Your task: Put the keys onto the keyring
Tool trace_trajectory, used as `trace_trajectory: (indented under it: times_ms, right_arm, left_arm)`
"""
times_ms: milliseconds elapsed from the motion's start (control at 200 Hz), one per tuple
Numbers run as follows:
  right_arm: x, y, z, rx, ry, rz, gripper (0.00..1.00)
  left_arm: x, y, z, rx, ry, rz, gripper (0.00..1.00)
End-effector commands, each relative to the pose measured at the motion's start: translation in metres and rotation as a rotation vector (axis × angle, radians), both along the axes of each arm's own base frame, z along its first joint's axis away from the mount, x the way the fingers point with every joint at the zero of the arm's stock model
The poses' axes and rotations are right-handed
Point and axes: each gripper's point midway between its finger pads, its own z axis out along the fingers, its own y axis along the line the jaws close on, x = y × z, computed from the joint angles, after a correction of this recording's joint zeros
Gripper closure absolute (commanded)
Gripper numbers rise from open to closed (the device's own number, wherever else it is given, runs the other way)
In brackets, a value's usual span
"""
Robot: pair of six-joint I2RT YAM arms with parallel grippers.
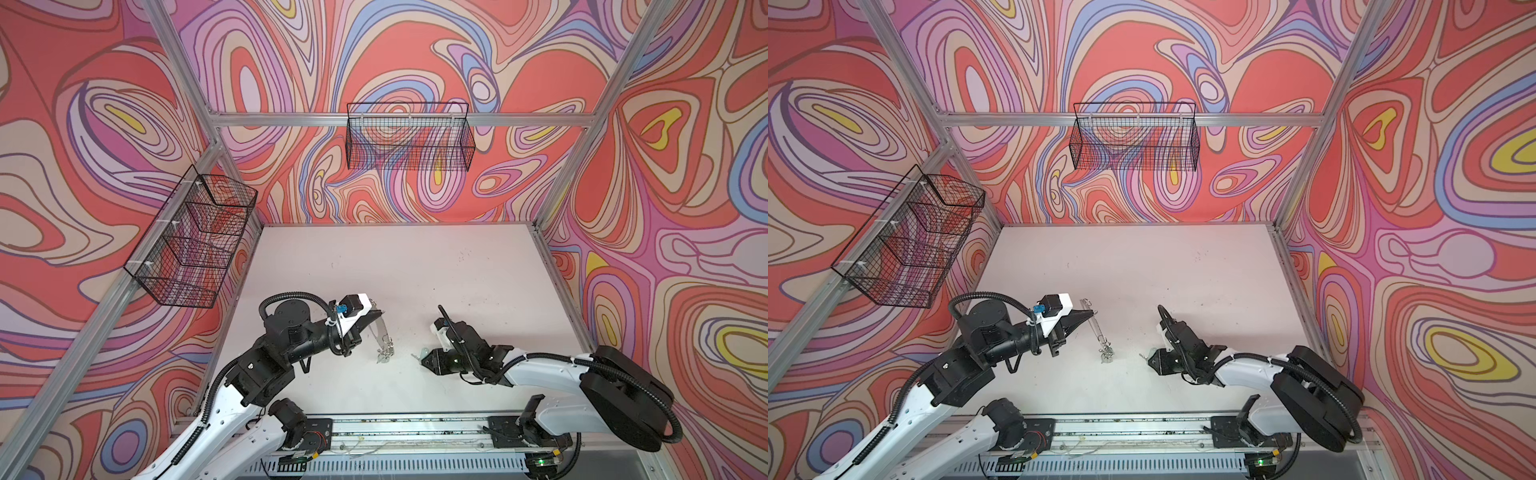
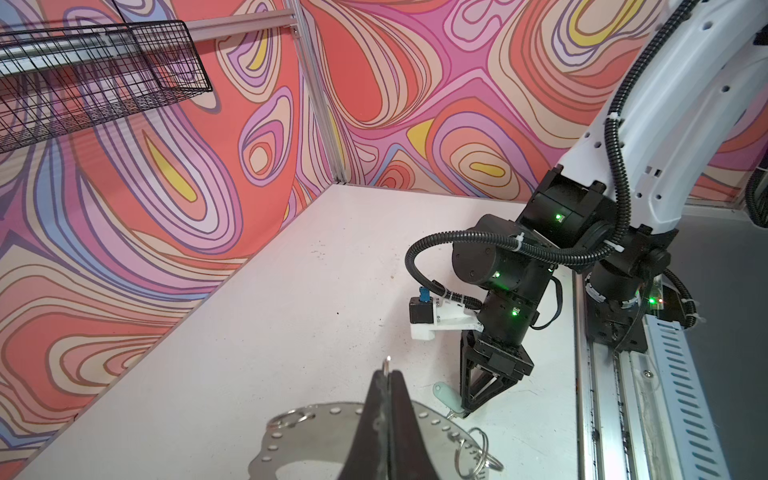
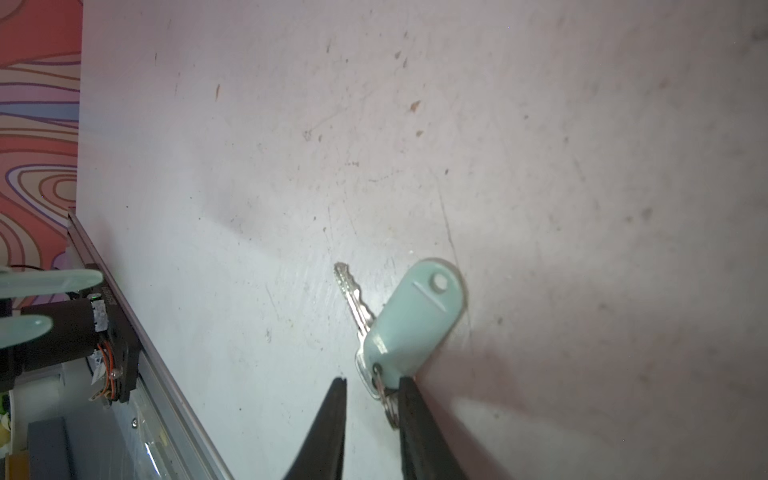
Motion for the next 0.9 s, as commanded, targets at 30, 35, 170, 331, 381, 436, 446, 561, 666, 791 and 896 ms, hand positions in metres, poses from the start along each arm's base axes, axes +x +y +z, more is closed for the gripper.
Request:
trace_trajectory:
  times_ms: [30, 35, 170, 331, 381, 436, 446, 561, 666, 791, 896]
  right_arm:
    - [-0.001, -0.005, -0.007, -0.024, 0.007, -0.016, 0.81]
    - [-0.001, -0.005, -0.007, -0.024, 0.007, -0.016, 0.81]
    - [0.0, -0.007, -0.007, -0.039, -0.002, -0.019, 0.88]
    - [-0.001, -0.01, -0.007, -0.052, -0.006, -0.019, 0.95]
    - [0.0, -0.01, -0.008, -0.053, -0.006, -0.019, 0.98]
    - [0.0, -0.01, -0.007, -0.054, -0.01, -0.02, 1.0]
    - [0.0, -0.01, -0.007, -0.053, -0.012, -0.018, 1.0]
    - [0.002, -0.01, -0.004, -0.051, -0.027, -0.018, 1.0]
    - [0.005, -0.01, 0.003, -0.049, -0.052, -0.019, 1.0]
    - [0.015, -0.009, 0.023, -0.058, -0.122, -0.013, 1.0]
    - [0.024, -0.009, 0.045, -0.059, -0.203, -0.008, 1.0]
  left_arm:
    - [-0.002, -0.001, 0.014, -0.037, -0.043, -0.014, 1.0]
    - [-0.002, -0.001, 0.014, -0.037, -0.043, -0.014, 1.0]
    - [-0.002, -0.001, 0.014, -0.038, -0.044, -0.014, 1.0]
    - [-0.002, -0.002, 0.013, -0.036, -0.041, -0.014, 1.0]
    - [-0.002, -0.001, 0.013, -0.036, -0.042, -0.014, 1.0]
    - [-0.002, -0.001, 0.013, -0.037, -0.042, -0.013, 1.0]
    - [-0.002, -0.001, 0.013, -0.037, -0.042, -0.014, 1.0]
    - [-0.002, -0.001, 0.013, -0.036, -0.042, -0.014, 1.0]
    - [-0.001, -0.001, 0.012, -0.034, -0.043, -0.011, 1.0]
    - [0.0, -0.002, 0.011, -0.032, -0.038, -0.013, 1.0]
    - [0.001, -0.004, 0.009, -0.027, -0.029, -0.014, 1.0]
